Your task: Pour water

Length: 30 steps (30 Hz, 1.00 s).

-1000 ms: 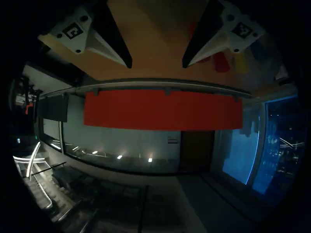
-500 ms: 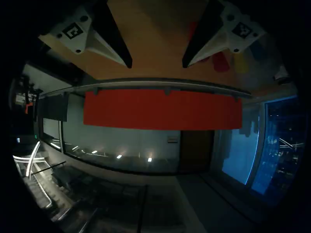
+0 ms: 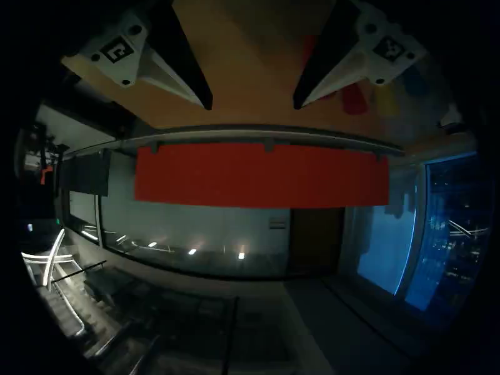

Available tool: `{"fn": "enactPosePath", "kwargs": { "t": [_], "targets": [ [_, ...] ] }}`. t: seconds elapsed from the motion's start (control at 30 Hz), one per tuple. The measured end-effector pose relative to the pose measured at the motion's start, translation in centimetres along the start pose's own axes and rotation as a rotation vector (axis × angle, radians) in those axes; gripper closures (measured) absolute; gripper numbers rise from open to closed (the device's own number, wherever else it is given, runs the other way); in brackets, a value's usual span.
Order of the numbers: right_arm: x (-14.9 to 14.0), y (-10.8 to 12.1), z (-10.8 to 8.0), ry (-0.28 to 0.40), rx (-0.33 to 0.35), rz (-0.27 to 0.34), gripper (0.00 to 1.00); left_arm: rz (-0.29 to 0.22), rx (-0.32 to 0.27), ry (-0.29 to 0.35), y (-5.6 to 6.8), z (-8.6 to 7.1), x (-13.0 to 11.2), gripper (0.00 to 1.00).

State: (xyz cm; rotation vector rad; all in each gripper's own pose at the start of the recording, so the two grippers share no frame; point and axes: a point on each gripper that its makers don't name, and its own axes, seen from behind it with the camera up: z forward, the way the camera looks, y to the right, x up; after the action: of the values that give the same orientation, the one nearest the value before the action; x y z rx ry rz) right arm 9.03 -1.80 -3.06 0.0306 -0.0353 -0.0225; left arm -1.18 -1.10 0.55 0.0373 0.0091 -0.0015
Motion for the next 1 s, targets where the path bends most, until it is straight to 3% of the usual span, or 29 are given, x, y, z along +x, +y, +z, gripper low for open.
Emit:
{"fn": "enactPosePath", "kwargs": {
  "t": [0.57, 1.0],
  "targets": [
    [0.0, 1.5, -0.4, 0.061, 0.000, 0.018, 0.00, 0.001, 0.000, -0.001, 0.0, 0.0, 0.0, 0.06],
    [-0.5, 2.6, 0.4, 0.115, -0.047, 0.023, 0.00, 0.000, 0.000, 0.000, 0.0, 0.0, 0.0, 0.06]
  ]
}}
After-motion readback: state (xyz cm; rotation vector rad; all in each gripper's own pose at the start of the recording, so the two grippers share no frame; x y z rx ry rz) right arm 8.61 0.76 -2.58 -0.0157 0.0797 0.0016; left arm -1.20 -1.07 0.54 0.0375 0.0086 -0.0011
